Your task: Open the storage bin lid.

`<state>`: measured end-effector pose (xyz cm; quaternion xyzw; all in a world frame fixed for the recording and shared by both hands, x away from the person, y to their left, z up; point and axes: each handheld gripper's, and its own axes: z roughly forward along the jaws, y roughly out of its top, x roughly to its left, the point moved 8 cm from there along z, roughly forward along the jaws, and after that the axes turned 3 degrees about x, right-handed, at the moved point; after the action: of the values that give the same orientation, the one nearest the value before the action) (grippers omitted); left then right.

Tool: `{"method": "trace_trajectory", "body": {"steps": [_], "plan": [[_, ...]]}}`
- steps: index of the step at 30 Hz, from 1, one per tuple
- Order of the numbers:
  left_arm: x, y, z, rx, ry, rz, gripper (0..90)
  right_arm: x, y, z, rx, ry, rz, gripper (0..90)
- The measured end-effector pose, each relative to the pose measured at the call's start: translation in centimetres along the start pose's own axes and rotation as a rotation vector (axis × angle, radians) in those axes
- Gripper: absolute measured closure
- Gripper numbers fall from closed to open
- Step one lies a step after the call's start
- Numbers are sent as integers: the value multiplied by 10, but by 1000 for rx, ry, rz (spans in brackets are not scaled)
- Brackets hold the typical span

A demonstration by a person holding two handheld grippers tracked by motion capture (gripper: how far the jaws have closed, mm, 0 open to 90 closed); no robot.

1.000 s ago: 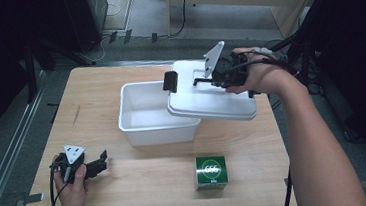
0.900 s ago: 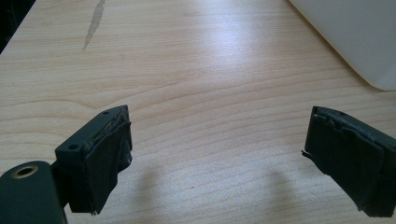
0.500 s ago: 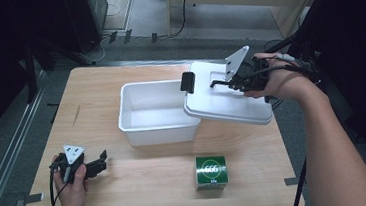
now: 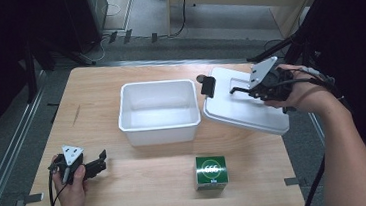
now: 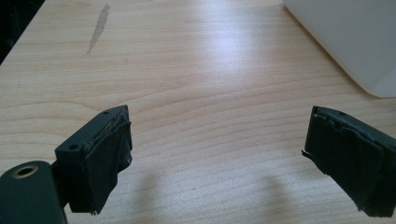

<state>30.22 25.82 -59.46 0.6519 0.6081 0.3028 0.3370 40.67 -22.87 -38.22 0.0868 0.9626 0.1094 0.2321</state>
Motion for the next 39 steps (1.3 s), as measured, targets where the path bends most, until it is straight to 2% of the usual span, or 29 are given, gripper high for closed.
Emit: {"method": "trace_trajectory", "body": {"steps": [2,6,7,11,16,19,21,23,27,29,39], "plan": [[0,0,0,-9,0,-8,82,1,-8,1,7,0,16,856],[1,2,-3,-30,-31,-25,82,3,-21,4,17,0,34,856],[2,3,-5,-44,-31,-40,82,4,-23,4,18,0,39,856],[10,8,-11,-97,-9,-76,82,7,-29,10,17,7,46,856],[24,12,-18,-161,27,-94,82,11,-35,22,26,20,57,857],[29,10,-19,-152,14,-95,82,13,-40,29,28,30,65,856],[32,10,-20,-150,37,-90,82,16,-42,35,41,35,71,856],[33,10,-22,-166,24,-84,82,17,-43,36,40,36,73,856],[35,8,-18,-157,20,-89,81,21,-43,45,40,40,75,856],[35,7,-15,-150,20,-94,81,23,-44,50,40,42,71,856],[30,6,-12,-150,8,-67,81,37,-51,81,60,69,78,856]]}}
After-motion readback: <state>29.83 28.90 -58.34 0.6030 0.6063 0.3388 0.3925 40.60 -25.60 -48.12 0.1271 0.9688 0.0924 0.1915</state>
